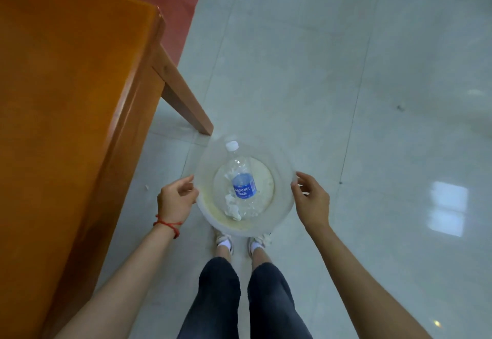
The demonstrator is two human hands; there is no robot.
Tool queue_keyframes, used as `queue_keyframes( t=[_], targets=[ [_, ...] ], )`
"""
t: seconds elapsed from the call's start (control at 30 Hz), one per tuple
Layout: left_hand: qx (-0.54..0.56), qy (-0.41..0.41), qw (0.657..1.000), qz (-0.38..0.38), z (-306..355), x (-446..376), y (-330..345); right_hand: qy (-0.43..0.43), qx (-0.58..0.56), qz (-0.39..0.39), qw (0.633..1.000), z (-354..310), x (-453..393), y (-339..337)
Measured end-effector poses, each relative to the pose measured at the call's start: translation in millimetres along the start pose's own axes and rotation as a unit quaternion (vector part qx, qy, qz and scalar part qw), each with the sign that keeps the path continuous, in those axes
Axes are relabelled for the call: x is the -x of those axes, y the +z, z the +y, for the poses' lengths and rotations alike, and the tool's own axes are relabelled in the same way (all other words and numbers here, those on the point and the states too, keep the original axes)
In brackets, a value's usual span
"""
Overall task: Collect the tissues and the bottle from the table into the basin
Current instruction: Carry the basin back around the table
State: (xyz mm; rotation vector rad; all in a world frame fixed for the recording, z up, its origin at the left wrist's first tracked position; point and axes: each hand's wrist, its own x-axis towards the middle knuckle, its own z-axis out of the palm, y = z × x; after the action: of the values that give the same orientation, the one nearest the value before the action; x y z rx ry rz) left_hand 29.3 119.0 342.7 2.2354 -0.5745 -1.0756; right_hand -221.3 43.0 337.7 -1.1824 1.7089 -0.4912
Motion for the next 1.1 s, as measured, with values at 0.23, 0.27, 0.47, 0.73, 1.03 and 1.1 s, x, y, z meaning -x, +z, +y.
queue_keyframes(
  t=[0.23,0.27,0.47,0.73,1.03,1.1],
  targets=[
    [0.008,-0.014,1.0,-0.004,-61,-82,38,0.02,0.008,0.003,1.0,58,-59,59],
    [0.002,-0.016,1.0,-0.008,-71,-94,43,0.022,0.011,0.003,1.0,68,-68,69],
    [-0.025,-0.038,0.999,-0.023,-125,-170,77,0.042,0.005,0.007,0.999,127,-125,133],
    [-0.039,-0.062,0.997,0.001,-180,-253,116,0.053,0.01,-0.021,0.998,187,-192,213],
    [-0.043,-0.055,0.998,0.01,-214,-312,136,0.07,-0.004,-0.005,0.998,221,-227,264],
    [-0.047,-0.062,0.997,0.012,-222,-320,139,0.071,-0.001,-0.009,0.997,225,-233,271]
  ],
)
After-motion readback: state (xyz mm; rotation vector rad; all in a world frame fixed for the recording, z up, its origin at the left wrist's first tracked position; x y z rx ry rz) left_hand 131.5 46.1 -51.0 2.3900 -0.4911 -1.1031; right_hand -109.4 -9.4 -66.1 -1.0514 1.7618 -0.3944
